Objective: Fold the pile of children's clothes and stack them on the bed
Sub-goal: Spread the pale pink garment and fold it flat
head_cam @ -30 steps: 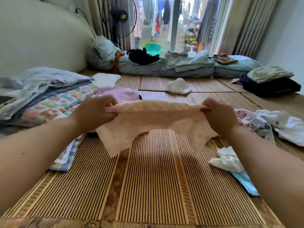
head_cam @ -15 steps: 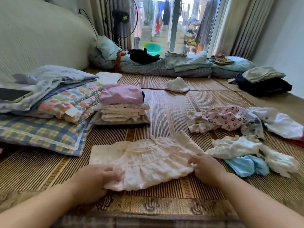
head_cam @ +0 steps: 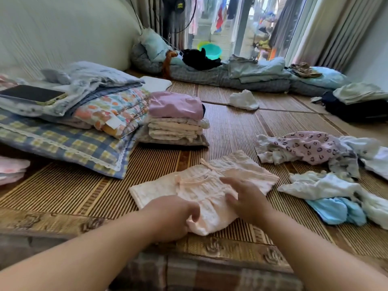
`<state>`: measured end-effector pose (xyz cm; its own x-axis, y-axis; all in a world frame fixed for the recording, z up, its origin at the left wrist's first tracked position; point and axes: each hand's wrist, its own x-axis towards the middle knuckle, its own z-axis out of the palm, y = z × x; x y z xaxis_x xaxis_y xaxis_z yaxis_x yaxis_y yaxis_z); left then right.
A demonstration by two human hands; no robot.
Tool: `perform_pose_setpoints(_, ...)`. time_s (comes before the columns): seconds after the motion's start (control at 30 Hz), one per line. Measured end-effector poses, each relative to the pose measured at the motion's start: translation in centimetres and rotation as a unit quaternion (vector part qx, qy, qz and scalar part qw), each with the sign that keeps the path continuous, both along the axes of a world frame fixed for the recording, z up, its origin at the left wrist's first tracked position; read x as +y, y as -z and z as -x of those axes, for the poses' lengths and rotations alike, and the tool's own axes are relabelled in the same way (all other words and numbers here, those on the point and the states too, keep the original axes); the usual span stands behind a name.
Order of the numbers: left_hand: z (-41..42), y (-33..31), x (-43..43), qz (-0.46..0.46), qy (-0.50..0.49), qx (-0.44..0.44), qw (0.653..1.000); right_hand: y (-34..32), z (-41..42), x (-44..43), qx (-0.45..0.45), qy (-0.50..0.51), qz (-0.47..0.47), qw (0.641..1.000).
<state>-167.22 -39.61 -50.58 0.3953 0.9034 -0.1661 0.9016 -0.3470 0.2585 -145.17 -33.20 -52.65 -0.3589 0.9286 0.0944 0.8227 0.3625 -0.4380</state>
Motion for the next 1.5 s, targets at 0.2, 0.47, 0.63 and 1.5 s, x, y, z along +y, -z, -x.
perform_pose_setpoints(0.2, -1.3, -1.1, -0.9, 0.027, -0.024, -0.256, 0.966, 2.4, 4.2, -7.3, 0.087, -0.112, 0.038, 0.989)
perform_pose_setpoints(0.47, 1.5, 1.2, -2.9, 0.053, 0.058, 0.033, 0.996, 0.8, -0.7, -9.6, 0.169, -0.022, 0.114, 0.979)
perform_pose_setpoints(0.63, 3.4, 1.9, -3.4, -0.019, 0.052, 0.002, 0.998, 1.0, -3.8, -11.8, 0.137, -0.025, 0.15, 0.979)
perform_pose_setpoints(1.5, -2.4, 2.7, 2.9, 0.014, 0.121, 0.042, 0.992, 0.6, -6.6, -9.1, -0.085, -0.035, 0.044, 0.995)
